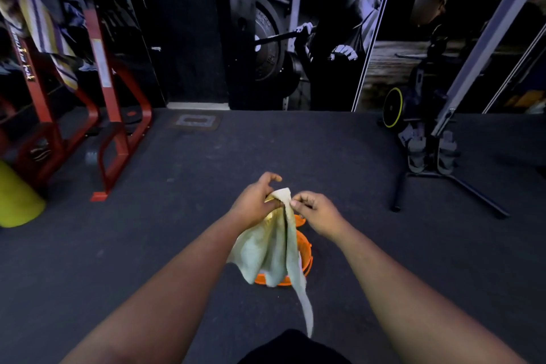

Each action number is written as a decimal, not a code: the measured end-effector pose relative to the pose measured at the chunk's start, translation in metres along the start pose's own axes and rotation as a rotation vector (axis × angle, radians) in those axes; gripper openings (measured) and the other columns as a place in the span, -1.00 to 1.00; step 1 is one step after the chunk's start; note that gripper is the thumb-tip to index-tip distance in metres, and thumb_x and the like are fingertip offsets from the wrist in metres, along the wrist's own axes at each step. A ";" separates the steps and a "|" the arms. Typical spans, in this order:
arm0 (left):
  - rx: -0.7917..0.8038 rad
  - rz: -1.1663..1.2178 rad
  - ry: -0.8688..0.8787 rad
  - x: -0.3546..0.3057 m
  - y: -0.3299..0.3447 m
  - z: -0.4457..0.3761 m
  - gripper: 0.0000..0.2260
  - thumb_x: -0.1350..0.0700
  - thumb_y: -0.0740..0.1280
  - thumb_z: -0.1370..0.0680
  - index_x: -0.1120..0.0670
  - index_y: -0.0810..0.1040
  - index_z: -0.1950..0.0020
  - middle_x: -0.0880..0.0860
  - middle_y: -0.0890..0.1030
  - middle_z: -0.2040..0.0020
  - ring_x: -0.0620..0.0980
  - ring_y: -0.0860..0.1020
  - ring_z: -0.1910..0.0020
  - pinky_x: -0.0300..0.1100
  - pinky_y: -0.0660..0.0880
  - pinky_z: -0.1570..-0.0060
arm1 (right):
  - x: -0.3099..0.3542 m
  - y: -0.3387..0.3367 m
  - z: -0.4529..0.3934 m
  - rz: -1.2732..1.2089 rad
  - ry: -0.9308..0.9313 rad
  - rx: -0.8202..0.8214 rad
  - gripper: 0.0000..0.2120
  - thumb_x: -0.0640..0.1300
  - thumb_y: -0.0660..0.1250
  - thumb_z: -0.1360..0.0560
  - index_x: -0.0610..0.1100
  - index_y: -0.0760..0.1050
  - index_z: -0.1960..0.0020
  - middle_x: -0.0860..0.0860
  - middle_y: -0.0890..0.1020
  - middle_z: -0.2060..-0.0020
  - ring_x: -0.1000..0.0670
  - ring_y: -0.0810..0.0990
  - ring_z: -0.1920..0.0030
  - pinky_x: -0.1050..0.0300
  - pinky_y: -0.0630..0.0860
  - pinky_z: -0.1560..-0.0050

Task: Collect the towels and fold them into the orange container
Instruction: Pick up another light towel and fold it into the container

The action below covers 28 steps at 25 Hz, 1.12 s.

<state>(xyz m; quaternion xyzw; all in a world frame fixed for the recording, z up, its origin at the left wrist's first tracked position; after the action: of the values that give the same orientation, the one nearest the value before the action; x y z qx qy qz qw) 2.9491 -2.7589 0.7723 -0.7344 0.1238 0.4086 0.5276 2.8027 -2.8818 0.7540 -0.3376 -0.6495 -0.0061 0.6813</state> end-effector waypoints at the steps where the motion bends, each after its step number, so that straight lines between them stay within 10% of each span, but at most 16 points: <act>1: -0.007 -0.014 -0.017 0.003 0.000 0.005 -0.62 0.10 0.51 -0.50 -0.03 0.46 -0.25 -0.09 0.64 0.25 -0.26 0.52 0.30 -0.12 0.42 0.21 | 0.001 -0.002 0.001 0.040 -0.032 -0.010 -0.86 -0.08 0.32 -0.60 0.02 0.57 0.13 0.12 0.59 0.28 0.17 0.51 0.24 0.08 0.46 0.15; 7: 0.226 -0.455 -0.217 0.068 0.014 0.060 -0.89 -0.04 0.33 -0.61 -0.03 0.54 0.00 0.02 0.66 0.00 0.09 0.60 -0.02 -0.04 0.50 0.04 | -0.002 -0.017 0.004 -0.165 0.029 -0.311 -0.78 -0.24 0.19 -0.65 -0.07 0.45 0.16 0.07 0.47 0.31 0.17 0.41 0.30 0.08 0.38 0.20; 12: -0.137 0.043 -0.294 0.074 -0.009 0.062 -0.95 0.12 0.36 -0.63 0.05 0.58 0.02 0.01 0.65 0.07 -0.03 0.58 0.10 -0.08 0.48 0.05 | -0.012 -0.021 0.005 0.085 0.139 -0.149 -0.80 0.09 0.42 -0.56 -0.04 0.54 0.02 0.10 0.64 0.18 0.14 0.59 0.19 0.10 0.50 0.14; 18: 0.003 -0.365 -0.293 0.088 -0.039 0.053 -0.84 -0.14 0.38 -0.58 -0.08 0.62 0.00 -0.11 0.66 0.07 -0.05 0.61 0.07 -0.08 0.54 0.09 | -0.012 -0.058 0.004 -0.160 0.146 -0.434 -0.83 -0.02 0.43 -0.58 -0.12 0.67 0.03 0.04 0.73 0.18 0.06 0.71 0.11 0.14 0.57 0.08; 28: -0.463 0.653 -0.501 0.080 -0.025 0.054 -0.83 0.09 0.54 -0.51 0.20 0.68 0.14 0.10 0.68 0.28 -0.01 0.58 0.31 -0.18 0.52 0.33 | -0.027 -0.057 0.005 -0.114 0.183 -0.539 -0.75 -0.09 0.53 -0.44 -0.19 0.50 0.22 -0.10 0.56 0.37 0.02 0.50 0.37 0.08 0.44 0.40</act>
<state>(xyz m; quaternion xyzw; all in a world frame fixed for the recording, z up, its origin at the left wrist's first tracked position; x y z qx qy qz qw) 2.9893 -2.6815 0.7248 -0.6342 0.1231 0.7346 0.2074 2.7688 -2.9353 0.7550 -0.4675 -0.5780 -0.2475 0.6214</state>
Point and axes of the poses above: each hand's wrist, its own z-axis away from the middle knuckle, its own y-axis out of the palm, x = y × z, the point moved 3 cm from there along -z, towards the middle knuckle
